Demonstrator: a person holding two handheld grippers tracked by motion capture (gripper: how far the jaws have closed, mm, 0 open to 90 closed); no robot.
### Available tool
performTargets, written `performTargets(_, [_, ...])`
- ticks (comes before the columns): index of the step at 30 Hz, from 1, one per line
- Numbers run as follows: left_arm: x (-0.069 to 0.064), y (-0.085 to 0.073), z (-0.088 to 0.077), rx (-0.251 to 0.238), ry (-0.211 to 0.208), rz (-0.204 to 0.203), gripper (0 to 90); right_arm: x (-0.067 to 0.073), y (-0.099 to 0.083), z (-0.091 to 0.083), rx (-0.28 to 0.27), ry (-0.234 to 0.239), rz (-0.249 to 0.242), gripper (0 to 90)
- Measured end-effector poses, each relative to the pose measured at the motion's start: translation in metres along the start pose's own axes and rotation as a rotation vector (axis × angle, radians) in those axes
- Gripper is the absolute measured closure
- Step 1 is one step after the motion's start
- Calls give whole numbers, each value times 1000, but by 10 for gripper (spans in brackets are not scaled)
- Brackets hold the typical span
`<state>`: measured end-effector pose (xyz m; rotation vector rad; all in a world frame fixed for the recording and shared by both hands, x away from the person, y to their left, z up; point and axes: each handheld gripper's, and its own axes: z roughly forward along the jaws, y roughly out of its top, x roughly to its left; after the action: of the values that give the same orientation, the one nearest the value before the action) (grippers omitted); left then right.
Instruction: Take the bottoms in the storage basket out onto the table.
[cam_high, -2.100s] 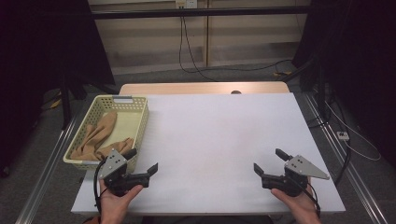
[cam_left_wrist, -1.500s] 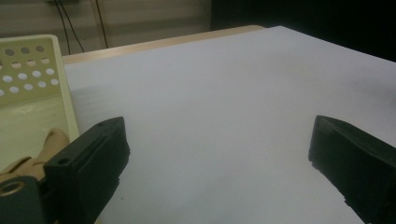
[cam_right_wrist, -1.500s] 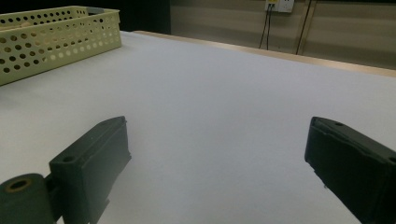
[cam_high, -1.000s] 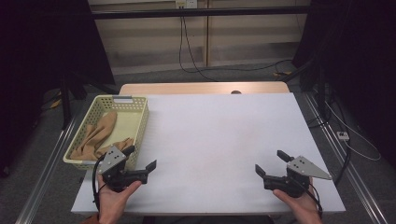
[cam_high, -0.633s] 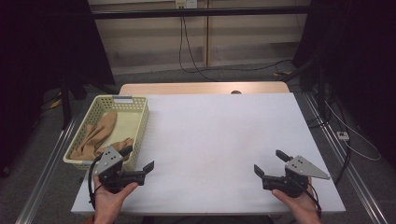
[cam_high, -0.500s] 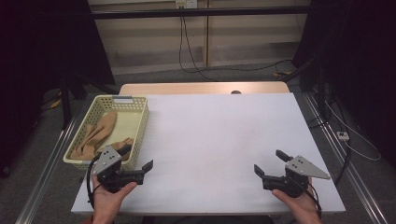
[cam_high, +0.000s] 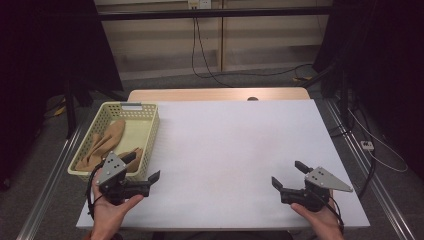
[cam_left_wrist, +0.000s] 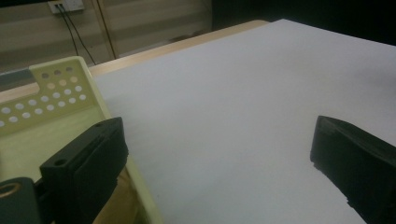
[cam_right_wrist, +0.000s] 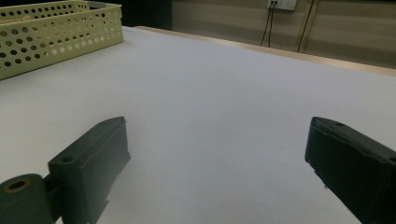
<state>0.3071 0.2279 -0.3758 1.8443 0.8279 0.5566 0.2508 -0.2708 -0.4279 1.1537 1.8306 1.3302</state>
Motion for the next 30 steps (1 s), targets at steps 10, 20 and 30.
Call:
performTargets(10, [14, 5, -11, 18, 51, -9, 61, 1, 0, 0, -1, 2, -2, 60])
performTargets(20, [36, 9, -23, 38, 100, -16, 85, 1, 0, 1, 8, 1, -2, 61])
performTargets(30, [54, 10, -28, 98, 135, -19, 114, 1, 0, 1, 10, 3, -1, 61])
